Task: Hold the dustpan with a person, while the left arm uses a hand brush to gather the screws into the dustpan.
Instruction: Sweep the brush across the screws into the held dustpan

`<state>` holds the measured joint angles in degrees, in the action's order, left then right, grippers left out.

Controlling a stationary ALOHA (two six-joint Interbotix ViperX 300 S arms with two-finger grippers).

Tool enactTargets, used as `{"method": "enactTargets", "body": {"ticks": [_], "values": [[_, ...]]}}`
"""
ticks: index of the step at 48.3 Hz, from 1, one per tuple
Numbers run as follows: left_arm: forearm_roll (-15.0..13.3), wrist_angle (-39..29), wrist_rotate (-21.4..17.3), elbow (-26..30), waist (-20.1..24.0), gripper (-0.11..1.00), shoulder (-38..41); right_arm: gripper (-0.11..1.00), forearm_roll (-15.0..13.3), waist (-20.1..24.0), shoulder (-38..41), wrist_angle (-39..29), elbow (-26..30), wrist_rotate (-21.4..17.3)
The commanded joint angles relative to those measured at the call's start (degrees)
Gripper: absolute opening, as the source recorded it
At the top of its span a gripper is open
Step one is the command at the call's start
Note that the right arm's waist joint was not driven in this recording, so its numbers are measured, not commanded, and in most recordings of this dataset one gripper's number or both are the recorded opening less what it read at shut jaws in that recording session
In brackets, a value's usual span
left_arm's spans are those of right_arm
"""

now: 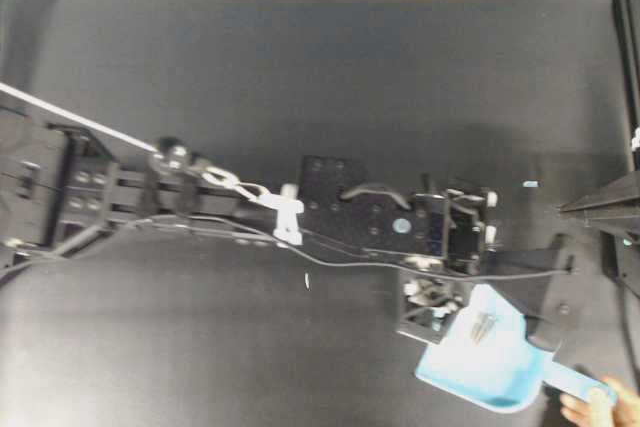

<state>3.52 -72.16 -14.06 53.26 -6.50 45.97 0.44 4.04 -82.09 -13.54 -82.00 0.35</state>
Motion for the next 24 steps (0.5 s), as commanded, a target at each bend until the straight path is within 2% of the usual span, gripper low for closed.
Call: {"method": "enactTargets", "body": {"ticks": [1,11,24], "values": [[0.0,1.32,-1.23,2.9,-0.44,0.32,1.23,0.0,0.0,0.0,0.18,0.53,0.26,0.35],[0.0,6.94,-3.34,3.52,-1.76,0.32,2.2,0.0,0.0,0.0,0.0,0.53,0.26,0.35],[0.0,11.51,-3.08,4.83,-1.58,0.32,-0.62,0.0,0.0,0.0,0.0,0.53,0.26,0.35]]}}
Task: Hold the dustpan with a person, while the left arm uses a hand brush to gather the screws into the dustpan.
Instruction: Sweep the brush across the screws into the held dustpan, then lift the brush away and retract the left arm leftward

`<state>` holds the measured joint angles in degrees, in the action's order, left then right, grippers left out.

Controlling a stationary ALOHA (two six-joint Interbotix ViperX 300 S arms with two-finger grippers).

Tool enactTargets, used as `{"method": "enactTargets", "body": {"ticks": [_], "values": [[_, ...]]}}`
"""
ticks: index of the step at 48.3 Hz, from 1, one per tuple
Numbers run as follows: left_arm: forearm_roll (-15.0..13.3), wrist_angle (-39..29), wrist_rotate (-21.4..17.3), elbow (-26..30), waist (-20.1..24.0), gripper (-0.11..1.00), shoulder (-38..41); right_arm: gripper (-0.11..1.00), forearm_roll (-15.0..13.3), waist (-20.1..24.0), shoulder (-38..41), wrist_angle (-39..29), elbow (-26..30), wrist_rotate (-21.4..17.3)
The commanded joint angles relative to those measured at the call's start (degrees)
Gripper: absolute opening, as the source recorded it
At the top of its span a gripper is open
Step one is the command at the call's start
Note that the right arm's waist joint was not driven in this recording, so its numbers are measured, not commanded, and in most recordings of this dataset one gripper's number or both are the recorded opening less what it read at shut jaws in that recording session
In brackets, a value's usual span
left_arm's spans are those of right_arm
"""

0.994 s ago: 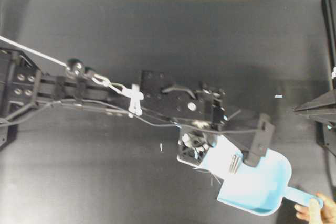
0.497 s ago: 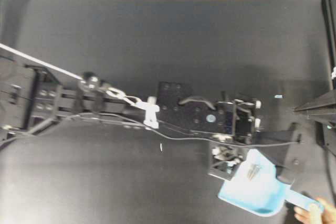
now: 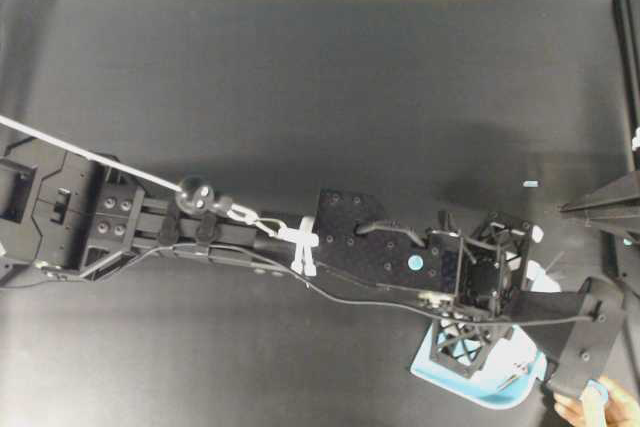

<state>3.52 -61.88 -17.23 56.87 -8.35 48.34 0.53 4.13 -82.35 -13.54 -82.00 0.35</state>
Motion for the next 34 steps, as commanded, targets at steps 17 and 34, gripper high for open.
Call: {"method": "enactTargets", "body": {"ticks": [17,34], "values": [[0.09,-8.17,0.18,-0.79,2.55,0.32,-11.16,0.0,-0.09,-0.09,0.09,0.44,0.26,0.35],[0.0,-5.89,1.49,-21.62,5.19,0.32,-22.41,0.0,-0.09,-0.09,0.0,0.53,0.18,0.35]]}}
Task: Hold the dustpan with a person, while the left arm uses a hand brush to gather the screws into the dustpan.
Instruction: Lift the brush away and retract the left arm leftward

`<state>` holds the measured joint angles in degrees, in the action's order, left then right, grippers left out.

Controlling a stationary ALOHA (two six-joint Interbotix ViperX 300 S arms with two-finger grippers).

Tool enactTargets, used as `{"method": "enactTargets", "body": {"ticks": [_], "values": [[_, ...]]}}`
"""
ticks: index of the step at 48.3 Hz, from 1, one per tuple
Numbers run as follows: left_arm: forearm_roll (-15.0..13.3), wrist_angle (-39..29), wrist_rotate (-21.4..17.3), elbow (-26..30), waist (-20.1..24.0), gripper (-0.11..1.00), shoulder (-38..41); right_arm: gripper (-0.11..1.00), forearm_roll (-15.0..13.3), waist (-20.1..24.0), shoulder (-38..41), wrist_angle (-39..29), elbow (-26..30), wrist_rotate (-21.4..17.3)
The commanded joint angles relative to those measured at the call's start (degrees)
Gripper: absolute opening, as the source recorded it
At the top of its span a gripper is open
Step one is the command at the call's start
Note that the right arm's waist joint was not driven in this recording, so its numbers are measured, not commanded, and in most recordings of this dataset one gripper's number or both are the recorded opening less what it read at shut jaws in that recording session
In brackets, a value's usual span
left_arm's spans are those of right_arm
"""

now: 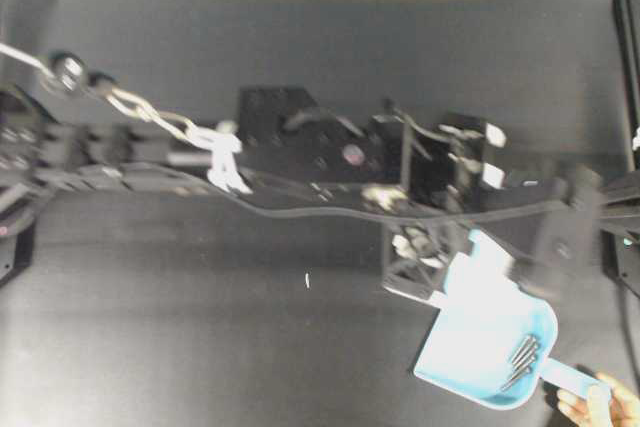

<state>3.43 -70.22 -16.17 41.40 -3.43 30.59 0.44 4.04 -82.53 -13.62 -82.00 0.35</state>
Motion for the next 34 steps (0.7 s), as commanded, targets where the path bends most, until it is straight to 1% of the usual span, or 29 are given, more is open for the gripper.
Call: {"method": "enactTargets", "body": {"ticks": [1,4,15,26,31,34], "values": [[0.18,3.96,0.88,-9.23,0.35,0.32,-5.89,0.0,0.0,0.0,0.09,0.53,0.26,0.35],[0.18,8.09,2.02,-15.73,0.7,0.32,-8.88,0.0,-0.09,0.09,0.18,0.53,0.26,0.35],[0.09,26.98,7.12,-38.67,0.88,0.32,-19.69,0.0,0.0,0.0,0.09,0.62,0.18,0.35],[0.18,37.79,10.9,-54.76,-0.18,0.32,-27.51,0.0,0.0,0.0,0.0,0.62,0.18,0.35],[0.09,42.98,11.43,-61.08,-0.53,0.32,-30.85,0.0,0.0,0.0,0.0,0.62,0.09,0.35],[0.09,45.26,11.43,-63.81,-0.53,0.32,-32.52,0.0,0.0,0.0,0.0,0.62,0.18,0.35]]}}
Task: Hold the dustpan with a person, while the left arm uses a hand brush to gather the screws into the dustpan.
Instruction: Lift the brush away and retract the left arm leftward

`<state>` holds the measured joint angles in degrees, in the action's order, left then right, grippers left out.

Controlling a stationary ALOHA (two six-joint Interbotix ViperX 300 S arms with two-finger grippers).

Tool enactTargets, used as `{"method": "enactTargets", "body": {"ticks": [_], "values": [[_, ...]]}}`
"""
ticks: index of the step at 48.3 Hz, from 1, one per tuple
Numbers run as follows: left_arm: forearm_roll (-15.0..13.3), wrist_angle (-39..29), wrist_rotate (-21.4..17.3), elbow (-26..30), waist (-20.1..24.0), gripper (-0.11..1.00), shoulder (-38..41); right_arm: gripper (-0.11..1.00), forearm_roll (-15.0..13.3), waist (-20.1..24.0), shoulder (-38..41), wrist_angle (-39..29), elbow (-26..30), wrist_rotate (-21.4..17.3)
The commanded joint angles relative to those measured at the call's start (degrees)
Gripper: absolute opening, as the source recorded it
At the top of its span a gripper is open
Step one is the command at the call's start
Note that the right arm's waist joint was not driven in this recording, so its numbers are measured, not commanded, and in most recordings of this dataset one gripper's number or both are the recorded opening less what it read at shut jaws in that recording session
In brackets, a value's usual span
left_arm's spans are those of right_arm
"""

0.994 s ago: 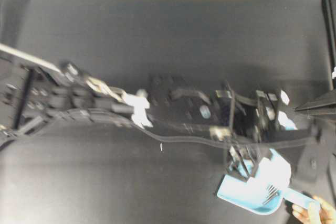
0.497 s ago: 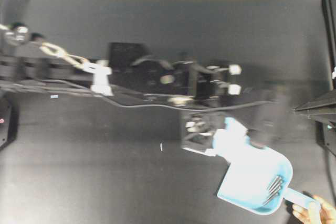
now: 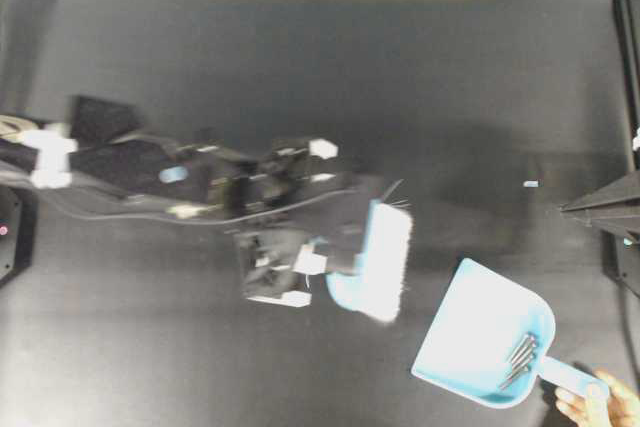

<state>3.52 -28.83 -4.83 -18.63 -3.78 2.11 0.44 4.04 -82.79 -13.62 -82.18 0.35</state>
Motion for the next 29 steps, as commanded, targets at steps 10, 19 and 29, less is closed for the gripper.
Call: {"method": "enactTargets", "body": {"ticks": [10,19,29], "values": [[0.0,7.91,-0.18,-10.11,0.0,0.32,-7.91,0.0,0.0,0.0,0.18,0.62,0.18,0.35],[0.09,8.61,-0.18,-12.83,0.35,0.32,-9.4,0.0,0.0,0.0,0.18,0.7,0.18,0.35],[0.0,8.79,-0.44,-16.7,2.2,0.32,-11.25,0.0,0.0,0.0,0.18,0.62,0.18,0.35]]}}
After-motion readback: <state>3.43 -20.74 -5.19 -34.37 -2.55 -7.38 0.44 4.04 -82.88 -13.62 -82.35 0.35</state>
